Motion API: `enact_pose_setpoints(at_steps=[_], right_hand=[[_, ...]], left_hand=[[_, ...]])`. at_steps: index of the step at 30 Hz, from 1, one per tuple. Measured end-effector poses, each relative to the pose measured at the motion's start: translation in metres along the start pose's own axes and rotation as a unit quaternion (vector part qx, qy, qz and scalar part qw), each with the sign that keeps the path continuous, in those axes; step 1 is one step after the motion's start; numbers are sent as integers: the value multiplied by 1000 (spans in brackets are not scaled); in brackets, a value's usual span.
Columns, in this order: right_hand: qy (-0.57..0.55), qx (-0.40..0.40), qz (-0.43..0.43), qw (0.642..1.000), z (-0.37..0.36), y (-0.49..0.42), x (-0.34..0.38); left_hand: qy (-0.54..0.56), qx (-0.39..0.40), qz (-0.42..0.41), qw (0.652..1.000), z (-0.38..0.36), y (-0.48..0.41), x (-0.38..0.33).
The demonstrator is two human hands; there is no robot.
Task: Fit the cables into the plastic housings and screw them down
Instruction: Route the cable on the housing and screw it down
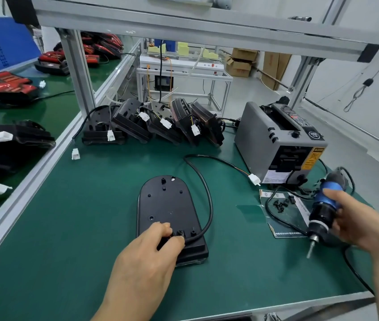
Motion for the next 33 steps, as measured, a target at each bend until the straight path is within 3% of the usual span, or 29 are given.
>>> enact_pose_setpoints(at_steps=[5, 11, 23, 33], right_hand=[[-203, -19, 71, 976, -10, 9, 19], [-438, 40, 137, 888, -39, 21, 40], [-466, 57, 179, 865, -109, 55, 63], [-440, 170, 255, 844, -183, 104, 91]], left_hand=[[1, -1, 2, 1000, 0, 0, 0], [-1, 5, 6, 1000, 0, 0, 0], [-5, 13, 5, 1000, 0, -1, -1], [-1, -2, 1, 1000, -1, 1, 1]])
Point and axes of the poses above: each hand's wrist, its own y-axis away from the middle knuckle, its own z-axis out of the back of the hand, x = y × z, the point moved 5 cm from there along -y, towards the middle knuckle, and after that the axes turned 4 degrees about z, right-handed, at the moved point
